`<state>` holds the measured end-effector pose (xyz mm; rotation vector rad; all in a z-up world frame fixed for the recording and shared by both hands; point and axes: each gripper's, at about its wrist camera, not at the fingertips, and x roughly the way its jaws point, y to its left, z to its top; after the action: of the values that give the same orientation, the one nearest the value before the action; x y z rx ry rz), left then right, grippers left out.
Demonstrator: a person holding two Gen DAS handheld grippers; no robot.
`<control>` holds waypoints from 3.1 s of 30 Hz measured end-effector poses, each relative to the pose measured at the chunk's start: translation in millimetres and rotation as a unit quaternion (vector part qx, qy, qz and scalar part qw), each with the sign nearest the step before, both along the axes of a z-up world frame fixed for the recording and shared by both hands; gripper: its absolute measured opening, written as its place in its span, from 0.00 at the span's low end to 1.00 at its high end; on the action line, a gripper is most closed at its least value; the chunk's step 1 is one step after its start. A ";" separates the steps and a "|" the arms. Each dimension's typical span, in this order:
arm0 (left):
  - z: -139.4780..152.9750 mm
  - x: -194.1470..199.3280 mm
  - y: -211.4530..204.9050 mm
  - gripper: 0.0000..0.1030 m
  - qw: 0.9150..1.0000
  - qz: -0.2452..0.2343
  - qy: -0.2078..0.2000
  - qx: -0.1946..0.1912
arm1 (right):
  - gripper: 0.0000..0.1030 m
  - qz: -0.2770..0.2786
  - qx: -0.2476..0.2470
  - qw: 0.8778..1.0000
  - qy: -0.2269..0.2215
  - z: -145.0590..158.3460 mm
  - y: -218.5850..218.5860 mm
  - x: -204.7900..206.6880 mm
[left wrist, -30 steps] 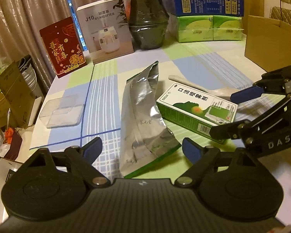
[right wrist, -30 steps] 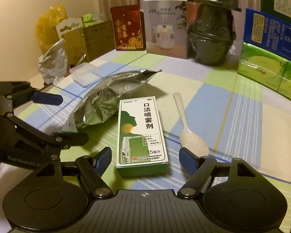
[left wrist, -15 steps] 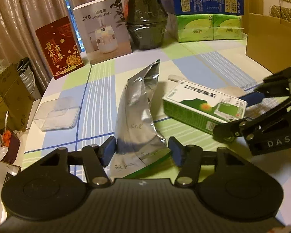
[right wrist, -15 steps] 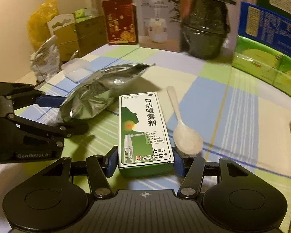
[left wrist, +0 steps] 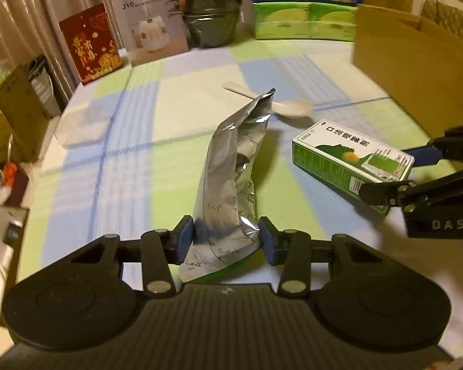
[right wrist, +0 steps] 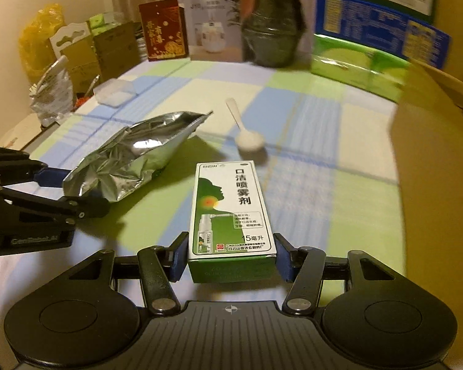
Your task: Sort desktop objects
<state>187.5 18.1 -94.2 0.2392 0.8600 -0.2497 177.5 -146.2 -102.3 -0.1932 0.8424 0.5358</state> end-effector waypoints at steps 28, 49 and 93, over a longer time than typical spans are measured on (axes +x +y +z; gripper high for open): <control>-6.2 22.4 -17.9 0.60 0.998 -0.021 0.049 -0.024 | 0.71 -0.008 -0.005 1.000 0.006 -15.6 -22.9 -19.2; -18.1 38.1 -14.4 0.37 0.996 -0.015 0.078 -0.035 | 0.52 -0.016 -0.002 1.000 0.009 -18.7 -14.5 -8.6; 66.9 -72.8 -50.3 0.30 0.988 0.058 0.046 -0.134 | 0.51 -0.080 0.057 0.995 -0.031 77.6 -81.0 -80.4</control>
<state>114.6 -32.2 -27.2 -0.0733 0.9186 -0.2658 97.2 -227.2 -24.7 -0.0372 0.7566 0.4240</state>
